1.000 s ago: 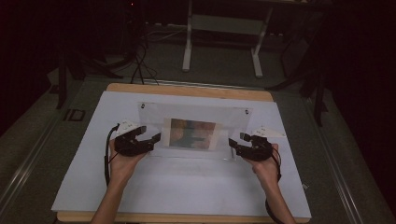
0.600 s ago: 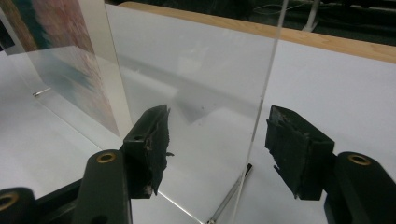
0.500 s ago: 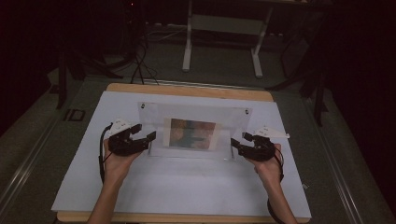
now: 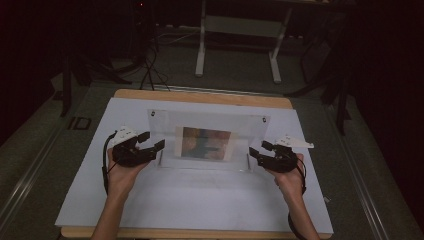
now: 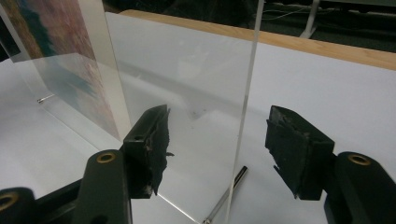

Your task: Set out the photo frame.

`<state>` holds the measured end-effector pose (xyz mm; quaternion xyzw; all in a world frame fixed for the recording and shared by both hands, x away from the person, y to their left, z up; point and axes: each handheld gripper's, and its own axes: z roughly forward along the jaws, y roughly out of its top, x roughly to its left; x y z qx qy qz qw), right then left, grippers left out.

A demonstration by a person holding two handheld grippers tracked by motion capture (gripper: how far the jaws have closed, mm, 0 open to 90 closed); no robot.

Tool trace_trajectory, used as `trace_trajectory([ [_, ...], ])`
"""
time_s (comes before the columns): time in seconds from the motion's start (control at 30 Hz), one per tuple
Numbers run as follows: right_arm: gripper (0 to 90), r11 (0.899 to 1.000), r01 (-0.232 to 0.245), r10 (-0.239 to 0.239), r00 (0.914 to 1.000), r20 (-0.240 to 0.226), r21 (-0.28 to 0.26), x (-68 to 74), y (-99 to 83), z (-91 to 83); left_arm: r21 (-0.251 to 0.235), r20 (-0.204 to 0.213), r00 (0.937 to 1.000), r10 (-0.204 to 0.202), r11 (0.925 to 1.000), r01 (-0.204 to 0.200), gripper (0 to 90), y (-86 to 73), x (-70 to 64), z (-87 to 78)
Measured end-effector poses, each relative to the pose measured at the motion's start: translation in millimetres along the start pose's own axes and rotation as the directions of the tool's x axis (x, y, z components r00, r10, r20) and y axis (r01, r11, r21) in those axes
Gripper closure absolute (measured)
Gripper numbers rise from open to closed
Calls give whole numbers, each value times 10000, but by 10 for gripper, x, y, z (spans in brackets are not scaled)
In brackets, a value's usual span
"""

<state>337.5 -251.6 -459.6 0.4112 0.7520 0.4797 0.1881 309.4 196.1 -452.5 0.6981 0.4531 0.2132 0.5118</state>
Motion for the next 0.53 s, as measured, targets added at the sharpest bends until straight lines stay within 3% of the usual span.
trace_trajectory([
  [0.53,393,9999,-92,93,9999,72,-146,-103,1,-109,-306,-43,10000,-75,9995,74,332,44,67,-125],
])
